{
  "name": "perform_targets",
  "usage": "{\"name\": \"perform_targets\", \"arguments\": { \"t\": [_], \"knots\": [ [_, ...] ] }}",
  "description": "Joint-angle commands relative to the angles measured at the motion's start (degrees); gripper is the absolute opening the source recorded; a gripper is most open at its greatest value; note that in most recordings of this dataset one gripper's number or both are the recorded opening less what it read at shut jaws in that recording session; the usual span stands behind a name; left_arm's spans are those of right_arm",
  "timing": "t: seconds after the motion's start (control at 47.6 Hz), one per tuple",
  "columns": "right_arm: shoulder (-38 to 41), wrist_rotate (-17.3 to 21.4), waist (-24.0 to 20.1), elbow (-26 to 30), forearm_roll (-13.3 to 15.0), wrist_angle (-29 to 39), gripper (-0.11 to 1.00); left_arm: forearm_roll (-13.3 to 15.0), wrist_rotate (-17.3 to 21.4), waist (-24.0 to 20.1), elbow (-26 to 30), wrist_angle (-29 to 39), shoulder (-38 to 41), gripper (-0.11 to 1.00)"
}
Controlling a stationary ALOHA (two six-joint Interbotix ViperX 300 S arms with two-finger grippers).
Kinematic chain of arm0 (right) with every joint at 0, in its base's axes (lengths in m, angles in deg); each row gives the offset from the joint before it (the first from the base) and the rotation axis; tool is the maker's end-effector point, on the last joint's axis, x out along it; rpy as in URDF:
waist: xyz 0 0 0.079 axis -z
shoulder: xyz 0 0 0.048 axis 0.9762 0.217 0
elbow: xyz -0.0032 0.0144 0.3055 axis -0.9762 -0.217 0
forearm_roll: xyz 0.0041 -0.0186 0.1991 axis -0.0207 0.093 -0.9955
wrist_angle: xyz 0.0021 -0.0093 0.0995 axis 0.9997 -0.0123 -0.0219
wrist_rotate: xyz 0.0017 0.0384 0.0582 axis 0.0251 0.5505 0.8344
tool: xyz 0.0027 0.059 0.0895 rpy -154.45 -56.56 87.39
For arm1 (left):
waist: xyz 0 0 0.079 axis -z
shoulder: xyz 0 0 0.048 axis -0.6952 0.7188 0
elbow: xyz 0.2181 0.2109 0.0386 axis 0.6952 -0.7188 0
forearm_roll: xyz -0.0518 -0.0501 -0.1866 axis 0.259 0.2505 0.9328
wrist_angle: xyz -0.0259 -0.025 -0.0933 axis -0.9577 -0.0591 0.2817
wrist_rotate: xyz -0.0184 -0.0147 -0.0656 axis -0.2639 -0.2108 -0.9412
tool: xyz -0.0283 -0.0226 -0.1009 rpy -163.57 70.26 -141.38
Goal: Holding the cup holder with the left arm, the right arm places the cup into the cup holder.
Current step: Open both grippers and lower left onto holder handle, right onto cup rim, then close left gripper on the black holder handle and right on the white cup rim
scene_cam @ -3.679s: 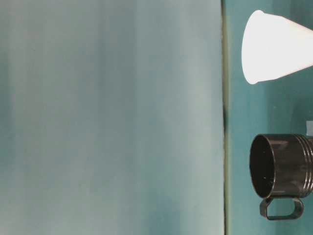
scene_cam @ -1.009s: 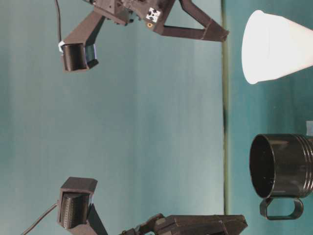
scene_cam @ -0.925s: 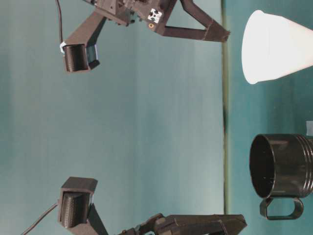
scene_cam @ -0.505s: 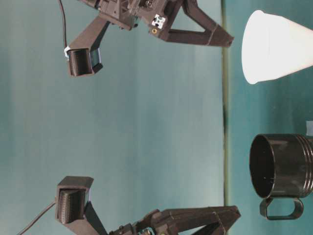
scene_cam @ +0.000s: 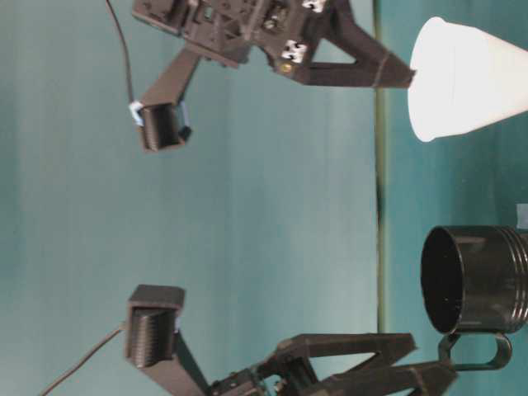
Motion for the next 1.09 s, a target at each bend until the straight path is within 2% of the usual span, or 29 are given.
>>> {"name": "perform_targets", "arguments": {
  "t": [0.0,0.168,0.526,1.072],
  "knots": [
    [-0.2,0.4,0.2,1.8,0.6,0.5,0.95,-0.2,0.0,0.1,1.1,-0.4,-0.3,0.93],
    [0.1,0.4,0.4,2.1,1.6,0.7,0.95,-0.1,-0.1,0.1,1.1,-0.2,1.1,0.93],
    [2.0,0.4,0.7,0.8,1.6,-0.1,0.95,-0.1,0.0,-1.2,1.4,-0.9,6.2,0.93],
    [5.2,0.3,1.8,0.6,1.6,-2.5,0.95,-0.1,0.0,-2.8,1.8,-2.6,8.1,0.93]
  ]
}}
